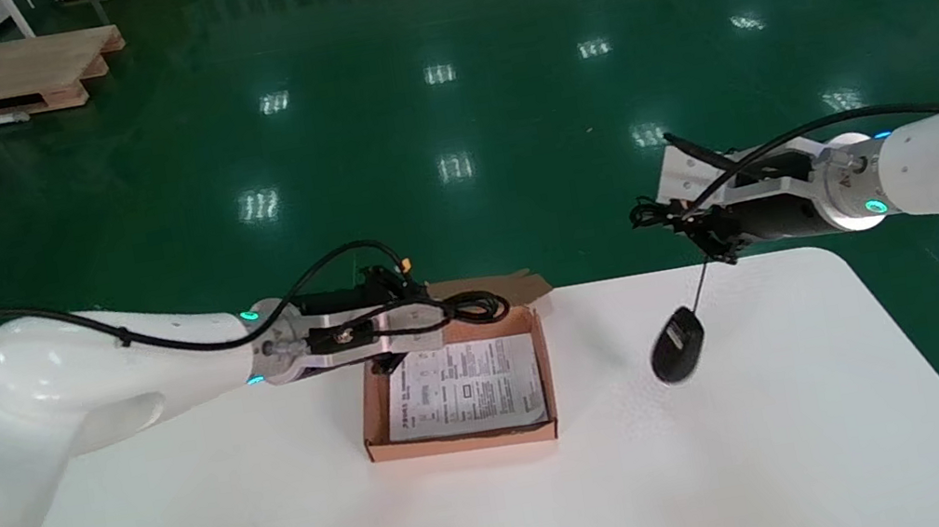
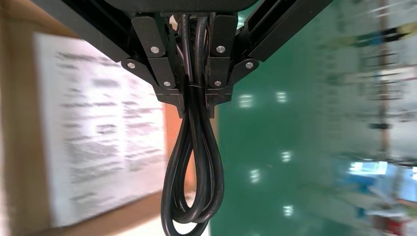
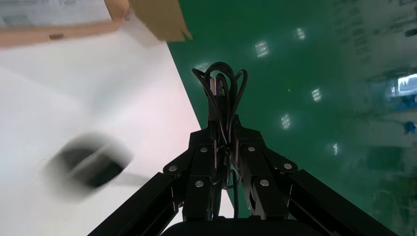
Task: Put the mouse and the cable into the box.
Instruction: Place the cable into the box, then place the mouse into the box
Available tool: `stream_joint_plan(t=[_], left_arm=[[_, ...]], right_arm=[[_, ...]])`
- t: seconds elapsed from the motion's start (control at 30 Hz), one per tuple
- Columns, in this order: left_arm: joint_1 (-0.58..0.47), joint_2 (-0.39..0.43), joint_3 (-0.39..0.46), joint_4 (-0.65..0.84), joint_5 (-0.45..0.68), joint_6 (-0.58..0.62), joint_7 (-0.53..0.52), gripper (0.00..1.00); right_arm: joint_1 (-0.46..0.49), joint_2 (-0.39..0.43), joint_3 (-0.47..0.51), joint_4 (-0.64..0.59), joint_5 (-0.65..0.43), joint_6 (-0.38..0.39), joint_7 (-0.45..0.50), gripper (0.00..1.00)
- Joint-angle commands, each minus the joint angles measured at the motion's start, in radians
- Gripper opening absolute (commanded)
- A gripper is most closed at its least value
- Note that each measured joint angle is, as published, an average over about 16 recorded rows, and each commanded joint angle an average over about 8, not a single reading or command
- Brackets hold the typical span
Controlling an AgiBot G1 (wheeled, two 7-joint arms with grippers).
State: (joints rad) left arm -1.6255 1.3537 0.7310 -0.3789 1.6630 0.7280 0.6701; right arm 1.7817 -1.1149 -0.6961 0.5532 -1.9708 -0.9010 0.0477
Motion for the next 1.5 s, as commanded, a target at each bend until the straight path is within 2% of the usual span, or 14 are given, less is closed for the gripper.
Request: stream_joint_plan(t=[0.03, 0.33, 0.7, 0.73, 0.97, 1.0, 1.5], left_arm=[[0.021, 0.009, -0.002, -0.028, -0.009, -0.040, 0.015, 0.00], [0.098, 0.016, 0.150, -0.113, -0.045, -0.133, 0.153, 0.00], [0.082, 0.016, 0.275, -0.082, -0.134, -0.182, 0.118, 0.00], [0.080, 0.016, 0.286, -0.081, -0.139, -0.188, 0.111, 0.03], [0.075, 0.018, 0.340, -0.083, -0.163, -0.208, 0.080, 0.90], [0.075, 0.018, 0.343, -0.084, -0.165, -0.208, 0.079, 1.00], [0.075, 0.018, 0.333, -0.083, -0.159, -0.206, 0.083, 1.00]], right_arm=[[0.001, 0.000, 0.000, 0.000, 0.000, 0.000, 0.000, 0.00], [0.001, 0.000, 0.000, 0.000, 0.000, 0.000, 0.000, 0.00], [0.001, 0.000, 0.000, 0.000, 0.000, 0.000, 0.000, 0.00], [0.001, 0.000, 0.000, 0.000, 0.000, 0.000, 0.000, 0.00], [0.000, 0.000, 0.000, -0.001, 0.000, 0.000, 0.000, 0.00], [0.000, 0.000, 0.000, -0.001, 0.000, 0.000, 0.000, 0.00], [0.000, 0.000, 0.000, 0.000, 0.000, 0.001, 0.000, 0.00]])
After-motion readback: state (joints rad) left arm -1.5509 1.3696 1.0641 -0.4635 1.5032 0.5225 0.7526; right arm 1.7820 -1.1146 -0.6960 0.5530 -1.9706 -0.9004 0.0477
